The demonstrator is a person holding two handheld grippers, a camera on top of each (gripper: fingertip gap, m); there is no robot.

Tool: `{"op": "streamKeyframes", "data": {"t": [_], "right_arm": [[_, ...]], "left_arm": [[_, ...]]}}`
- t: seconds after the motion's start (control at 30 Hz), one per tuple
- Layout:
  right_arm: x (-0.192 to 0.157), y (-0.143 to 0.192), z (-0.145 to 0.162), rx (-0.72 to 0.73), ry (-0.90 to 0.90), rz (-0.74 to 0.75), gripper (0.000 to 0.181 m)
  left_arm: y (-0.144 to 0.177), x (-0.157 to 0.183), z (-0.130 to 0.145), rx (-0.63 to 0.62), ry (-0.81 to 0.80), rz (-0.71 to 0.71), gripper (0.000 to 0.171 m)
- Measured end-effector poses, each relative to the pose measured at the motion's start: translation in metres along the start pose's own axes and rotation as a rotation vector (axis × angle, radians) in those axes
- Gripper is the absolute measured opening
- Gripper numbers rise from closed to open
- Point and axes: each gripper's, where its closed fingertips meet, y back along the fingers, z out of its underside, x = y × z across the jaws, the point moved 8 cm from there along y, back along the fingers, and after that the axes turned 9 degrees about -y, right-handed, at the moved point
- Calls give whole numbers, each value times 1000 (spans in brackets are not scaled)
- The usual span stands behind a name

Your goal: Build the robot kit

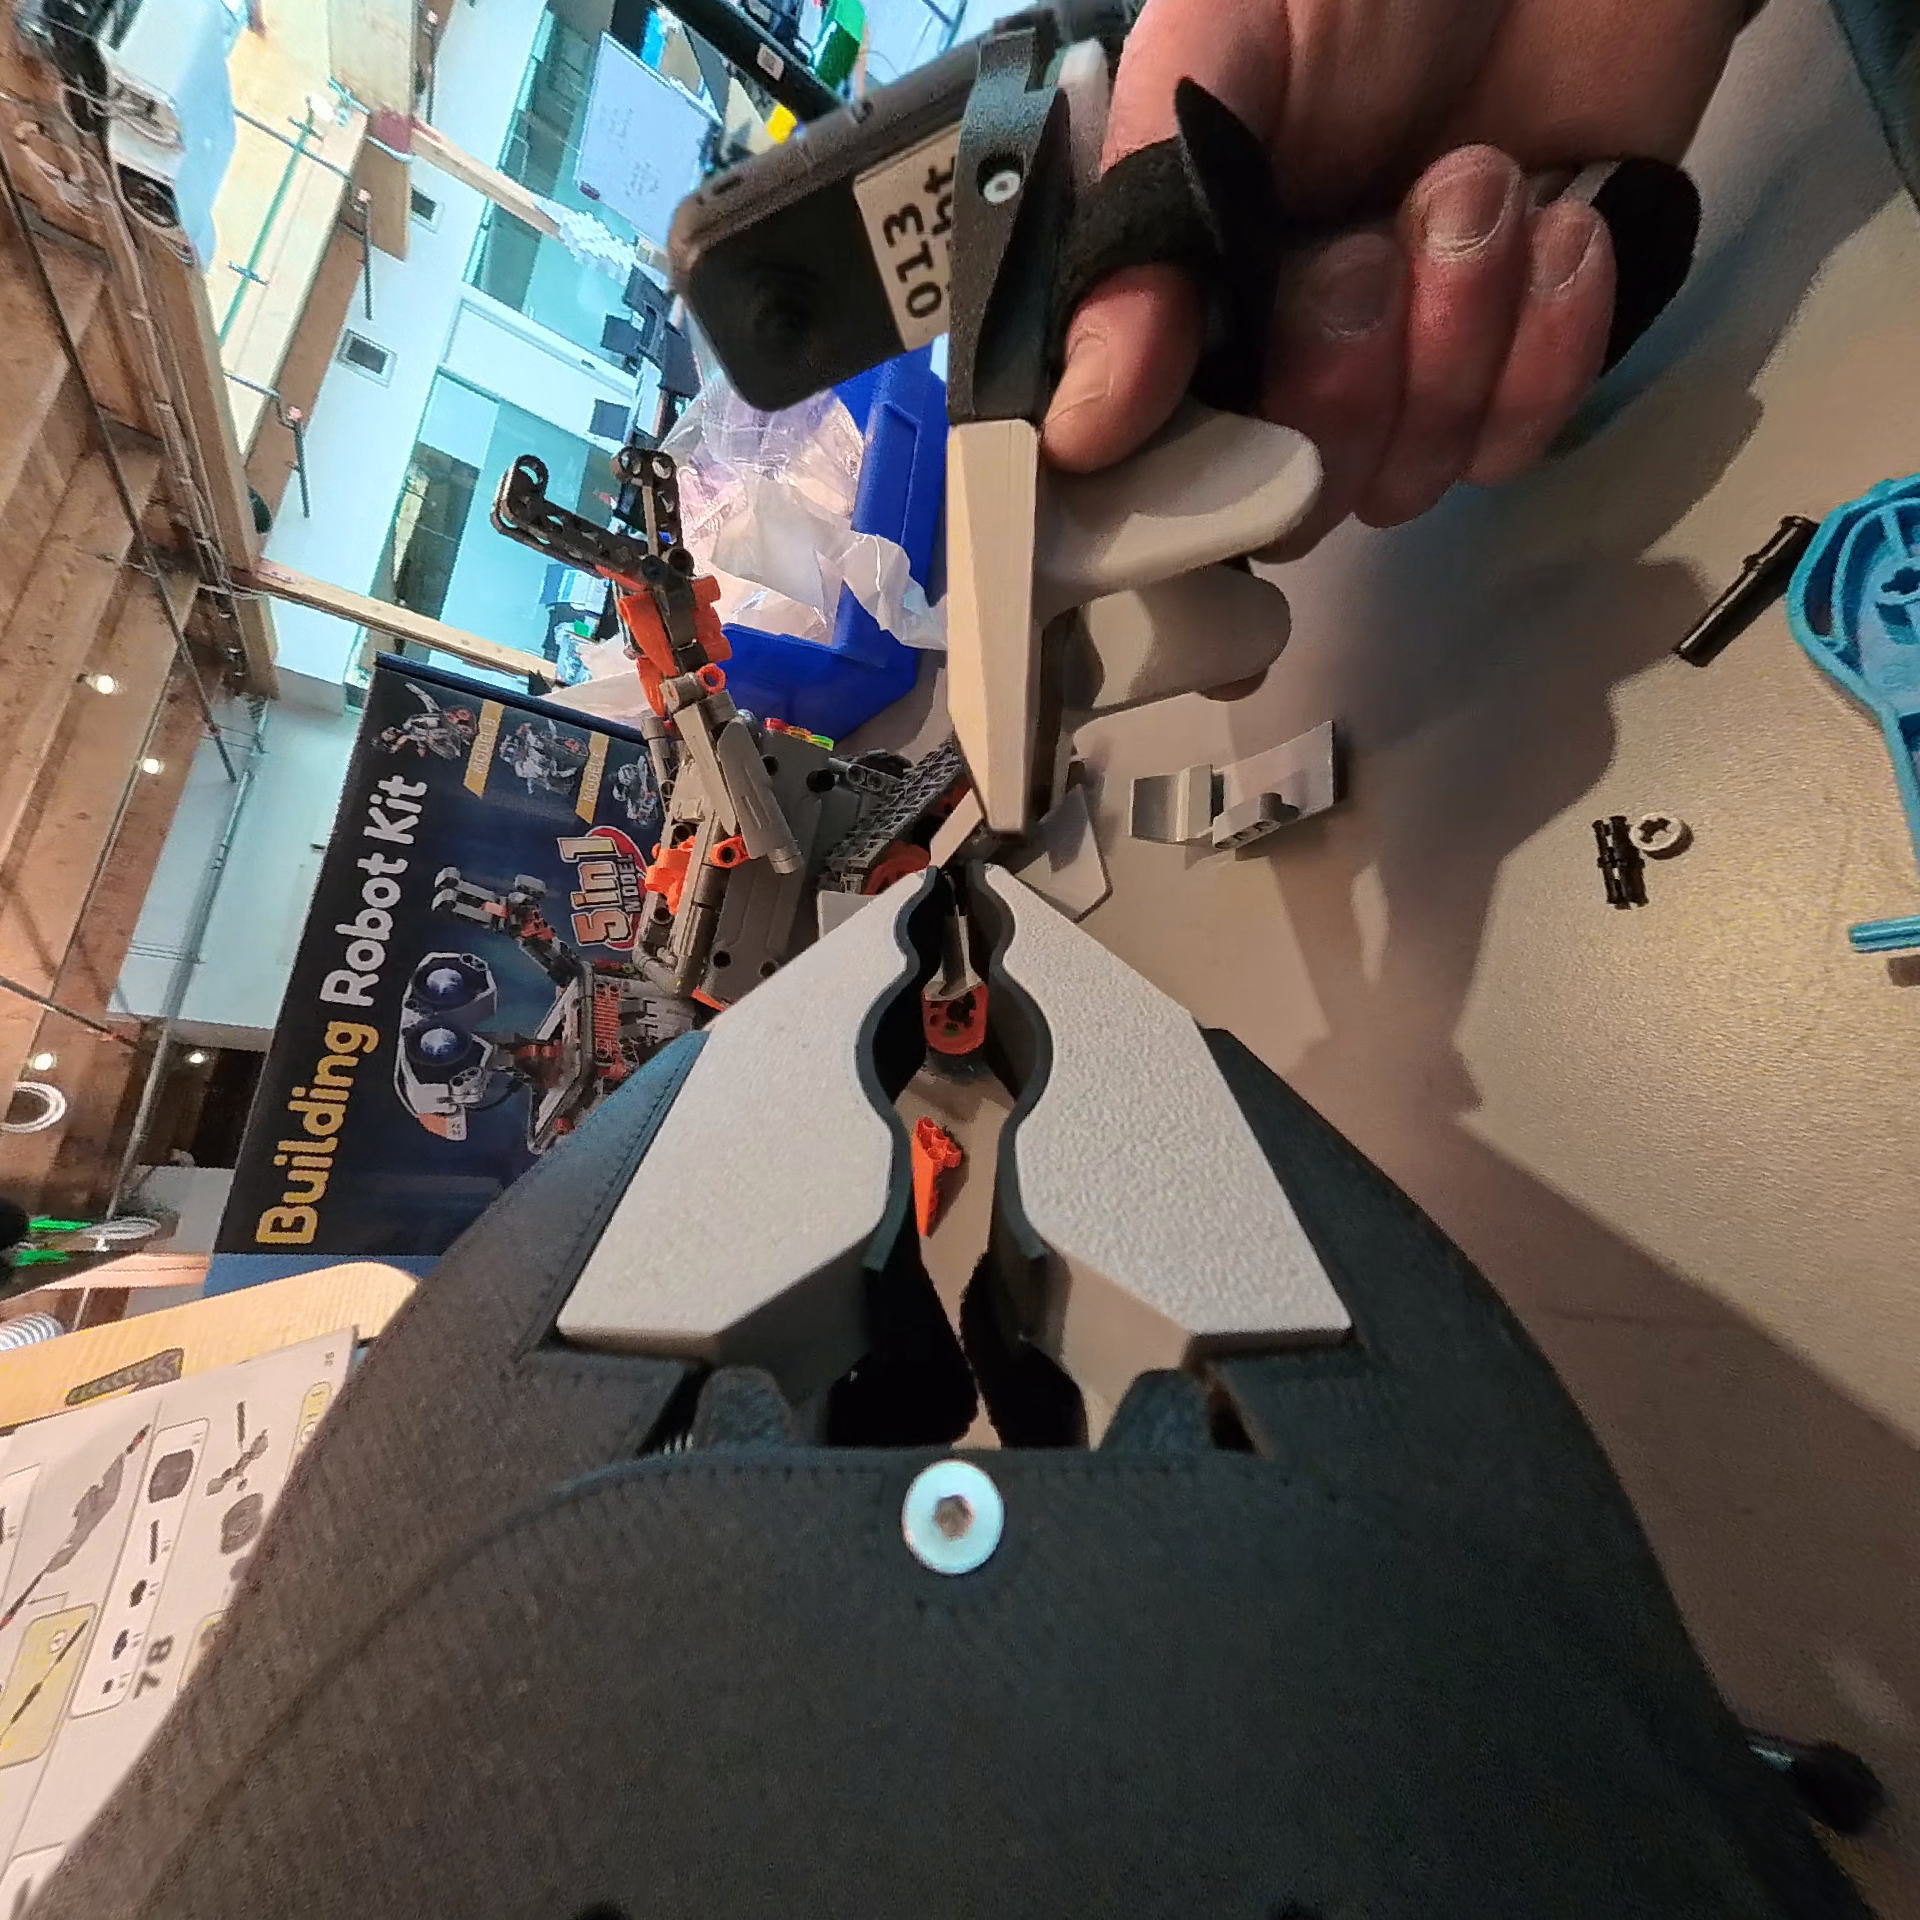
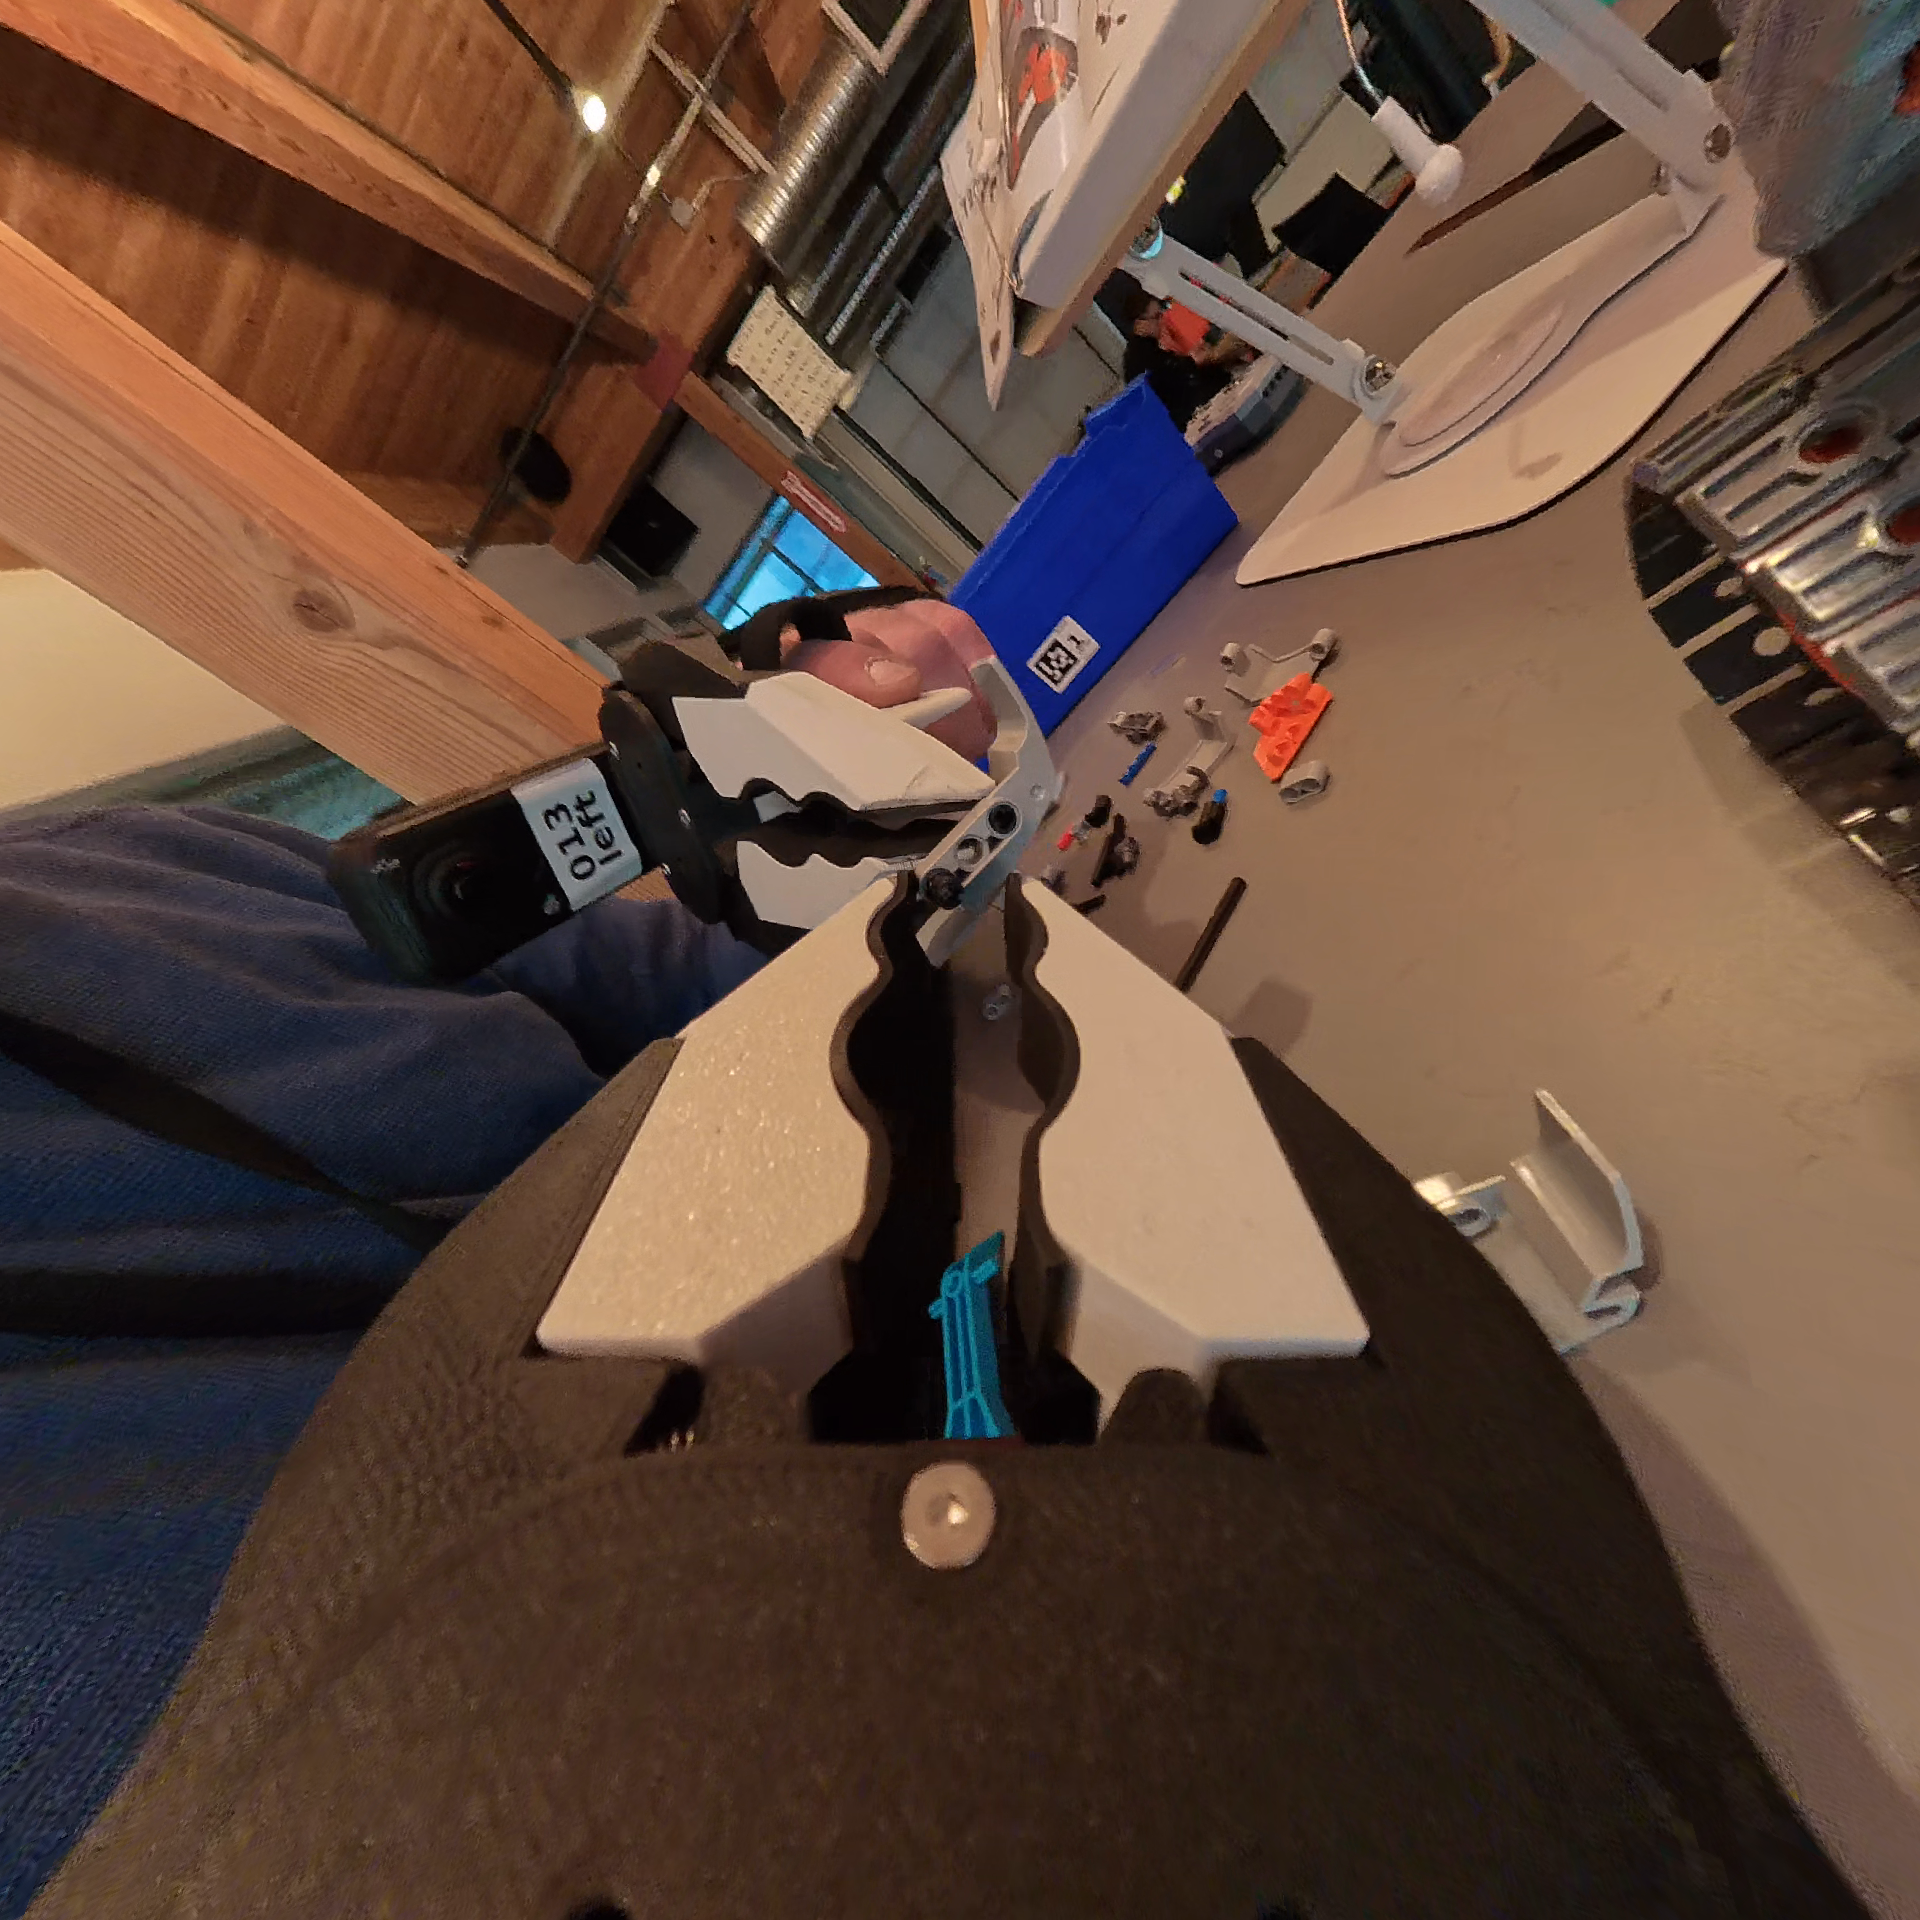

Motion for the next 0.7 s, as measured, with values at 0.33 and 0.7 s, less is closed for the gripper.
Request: {"op": "streamKeyframes", "data": {"t": [0.33, 0.7], "right_arm": [[2, 3, 2, 27, -95, -79, 10], [-6, 4, 4, 102, -35, -77, 5]], "left_arm": [[6, 2, -7, 10, -185, 21, 1], [11, -3, -12, 36, -203, -6, 1]]}}
